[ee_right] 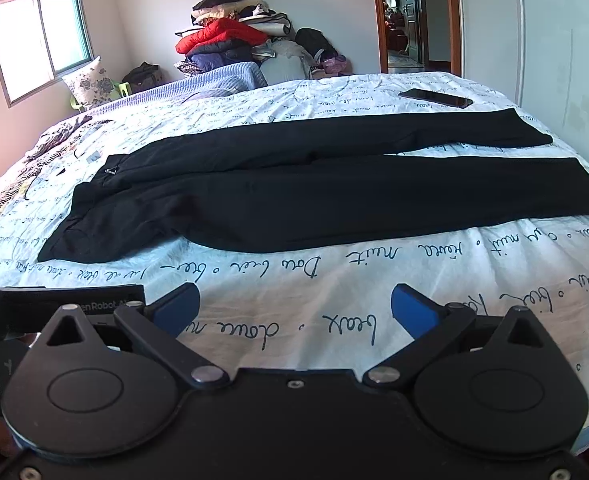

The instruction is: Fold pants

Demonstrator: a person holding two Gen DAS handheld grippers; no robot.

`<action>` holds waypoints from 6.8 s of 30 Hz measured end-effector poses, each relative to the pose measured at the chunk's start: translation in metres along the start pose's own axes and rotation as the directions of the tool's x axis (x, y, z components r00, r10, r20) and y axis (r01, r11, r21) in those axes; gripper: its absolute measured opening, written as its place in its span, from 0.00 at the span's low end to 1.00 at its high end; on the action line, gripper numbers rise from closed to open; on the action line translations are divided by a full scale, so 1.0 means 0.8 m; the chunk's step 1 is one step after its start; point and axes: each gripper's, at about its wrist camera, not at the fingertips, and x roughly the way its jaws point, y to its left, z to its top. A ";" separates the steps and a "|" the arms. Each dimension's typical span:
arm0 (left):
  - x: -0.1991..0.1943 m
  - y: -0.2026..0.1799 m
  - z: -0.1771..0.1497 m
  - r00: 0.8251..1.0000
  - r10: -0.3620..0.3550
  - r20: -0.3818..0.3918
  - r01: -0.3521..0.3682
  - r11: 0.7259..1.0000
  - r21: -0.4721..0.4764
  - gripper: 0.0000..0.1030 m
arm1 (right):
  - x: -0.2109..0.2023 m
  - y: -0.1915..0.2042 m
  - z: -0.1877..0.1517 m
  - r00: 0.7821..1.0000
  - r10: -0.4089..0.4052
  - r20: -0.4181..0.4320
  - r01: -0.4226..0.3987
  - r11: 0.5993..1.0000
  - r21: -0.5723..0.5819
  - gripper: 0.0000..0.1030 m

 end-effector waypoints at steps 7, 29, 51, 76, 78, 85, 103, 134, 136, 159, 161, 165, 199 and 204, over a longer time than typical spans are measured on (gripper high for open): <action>0.000 -0.004 -0.001 1.000 0.003 -0.001 -0.003 1.000 0.008 0.99 | 0.002 -0.002 -0.001 1.000 -0.001 -0.004 0.001 1.000 0.001 1.00; 0.001 -0.005 -0.002 1.000 0.002 -0.001 -0.002 1.000 0.018 0.99 | 0.005 -0.002 -0.002 1.000 0.007 -0.006 -0.007 1.000 -0.018 1.00; 0.004 -0.003 -0.002 1.000 0.006 -0.015 -0.006 1.000 0.015 0.99 | 0.005 -0.004 -0.003 1.000 0.009 -0.005 -0.009 1.000 -0.020 1.00; 0.062 0.060 0.057 0.999 -0.022 -0.046 0.016 0.991 -0.130 0.99 | 0.063 0.019 0.084 0.985 0.173 -0.001 -0.169 0.962 -0.215 1.00; 0.073 0.097 0.079 0.995 -0.078 -0.063 0.061 0.971 -0.232 0.99 | 0.068 0.023 0.110 0.976 0.211 0.057 -0.192 0.952 -0.240 1.00; 0.099 0.262 0.168 0.985 0.161 0.056 -0.110 0.852 -0.512 0.98 | 0.146 0.047 0.193 0.950 0.274 0.147 -0.164 0.843 -0.512 1.00; 0.373 0.230 0.302 0.942 -0.327 -0.078 0.333 0.874 0.354 0.93 | 0.471 0.100 0.311 0.830 0.376 -0.411 -0.552 0.655 -0.515 0.99; 0.415 0.249 0.353 0.925 -0.379 -0.024 0.379 0.917 0.121 0.24 | 0.470 0.127 0.324 0.924 0.321 -0.209 -0.372 0.624 -0.687 0.06; 0.402 0.240 0.349 0.936 -0.352 0.013 0.345 0.922 0.175 0.24 | 0.451 0.131 0.317 0.937 0.311 -0.159 -0.325 0.606 -0.727 0.06; 0.138 0.314 0.153 0.912 -0.372 0.176 0.374 0.927 0.022 0.11 | 0.164 0.103 0.136 0.895 0.440 -0.073 -0.240 0.336 -0.911 0.05; 0.135 0.311 0.132 0.923 -0.357 0.145 0.356 0.934 0.030 0.11 | 0.162 0.101 0.114 0.898 0.423 -0.119 -0.259 0.293 -0.920 0.05; 0.145 0.316 0.115 0.934 -0.350 0.071 0.352 0.936 -0.028 0.20 | 0.179 0.096 0.083 0.919 0.331 -0.215 -0.303 0.243 -0.921 0.05; 0.137 0.295 0.128 0.997 0.078 0.022 -0.078 0.997 -0.001 0.84 | 0.186 0.298 -0.001 0.826 0.530 -0.191 -0.337 0.193 -0.921 0.06; 0.151 0.250 0.136 0.999 -0.022 0.027 0.022 1.000 -0.001 0.85 | 0.164 0.270 0.000 0.834 0.532 -0.146 -0.303 0.220 -0.927 0.13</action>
